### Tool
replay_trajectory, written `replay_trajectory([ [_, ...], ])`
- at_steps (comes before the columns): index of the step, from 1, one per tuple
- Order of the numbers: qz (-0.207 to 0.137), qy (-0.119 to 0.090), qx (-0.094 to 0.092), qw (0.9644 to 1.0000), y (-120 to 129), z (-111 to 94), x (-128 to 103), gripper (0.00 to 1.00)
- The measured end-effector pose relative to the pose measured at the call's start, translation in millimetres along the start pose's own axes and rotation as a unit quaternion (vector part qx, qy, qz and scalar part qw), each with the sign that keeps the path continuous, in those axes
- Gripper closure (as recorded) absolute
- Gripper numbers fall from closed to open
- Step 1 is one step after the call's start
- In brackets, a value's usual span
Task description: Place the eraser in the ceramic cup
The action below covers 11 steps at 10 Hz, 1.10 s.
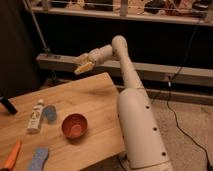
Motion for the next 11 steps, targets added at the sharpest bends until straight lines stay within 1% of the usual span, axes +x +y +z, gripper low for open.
replay_trajectory([
  [1, -0.002, -0.004, 0.009, 0.9999, 5, -7, -3, 0.35],
  [3, 0.000, -0.024, 0.019, 0.9995, 25, -17, -9, 0.35],
  [5, 0.002, -0.046, 0.019, 0.9988, 50, -22, -10, 0.35],
  [6, 0.003, -0.056, 0.015, 0.9983, 61, -18, -9, 0.35],
  [8, 0.004, -0.074, 0.001, 0.9973, 80, -4, -6, 0.35],
  [9, 0.004, -0.085, -0.017, 0.9962, 92, 13, -3, 0.35],
  [11, 0.004, -0.096, -0.040, 0.9946, 102, 36, 1, 0.35],
])
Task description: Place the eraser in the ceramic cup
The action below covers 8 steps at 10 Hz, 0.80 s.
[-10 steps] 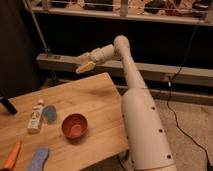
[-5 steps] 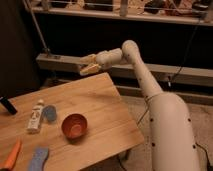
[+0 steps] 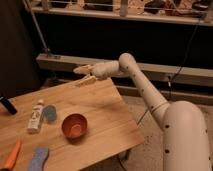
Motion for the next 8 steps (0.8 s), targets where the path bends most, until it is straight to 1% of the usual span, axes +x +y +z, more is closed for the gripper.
replay_trajectory([
  [2, 0.002, -0.005, -0.020, 0.9998, 2, 23, 8, 0.35],
  [3, 0.002, -0.005, -0.027, 0.9996, 0, 33, 12, 0.35],
  [4, 0.000, 0.001, -0.028, 0.9996, -5, 45, 16, 0.35],
  [5, -0.003, 0.012, -0.016, 0.9998, -12, 52, 21, 0.35],
  [6, -0.008, 0.027, 0.001, 0.9996, -21, 57, 26, 0.35],
  [7, -0.014, 0.043, 0.017, 0.9988, -27, 62, 30, 0.35],
  [8, -0.019, 0.056, 0.027, 0.9979, -31, 67, 32, 0.35],
])
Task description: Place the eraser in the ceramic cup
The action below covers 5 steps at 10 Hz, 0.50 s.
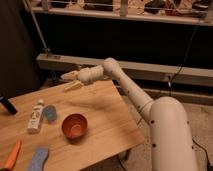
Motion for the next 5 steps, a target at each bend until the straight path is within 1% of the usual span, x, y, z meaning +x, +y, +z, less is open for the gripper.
replay_trajectory([
  [1, -0.006, 0.010, 0.004, 0.9999, -1, 8, 0, 0.35],
  [2, -0.010, 0.014, 0.000, 0.9998, 1, 16, -2, 0.35],
  [4, -0.016, 0.017, -0.019, 0.9995, 7, 37, -6, 0.35],
  [5, -0.018, 0.017, -0.026, 0.9994, 7, 44, -6, 0.35],
])
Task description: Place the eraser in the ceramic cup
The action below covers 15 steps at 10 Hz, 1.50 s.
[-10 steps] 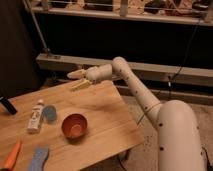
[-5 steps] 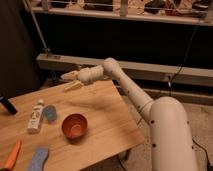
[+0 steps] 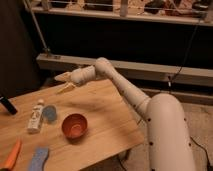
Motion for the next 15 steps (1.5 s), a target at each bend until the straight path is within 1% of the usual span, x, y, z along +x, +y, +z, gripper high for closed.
replay_trajectory([
  [1, -0.007, 0.001, -0.014, 0.9999, -2, 10, 1, 0.35],
  [2, -0.010, 0.000, -0.020, 0.9998, -5, 15, 3, 0.35],
  [5, -0.015, -0.011, -0.031, 0.9994, -21, 32, 9, 0.35],
  [8, -0.013, -0.023, -0.042, 0.9988, -30, 55, 13, 0.35],
  [10, -0.014, -0.026, -0.061, 0.9977, -25, 77, 10, 0.35],
  [13, -0.012, -0.027, -0.078, 0.9965, -16, 95, 3, 0.35],
  [15, -0.009, -0.026, -0.084, 0.9961, -12, 102, 1, 0.35],
])
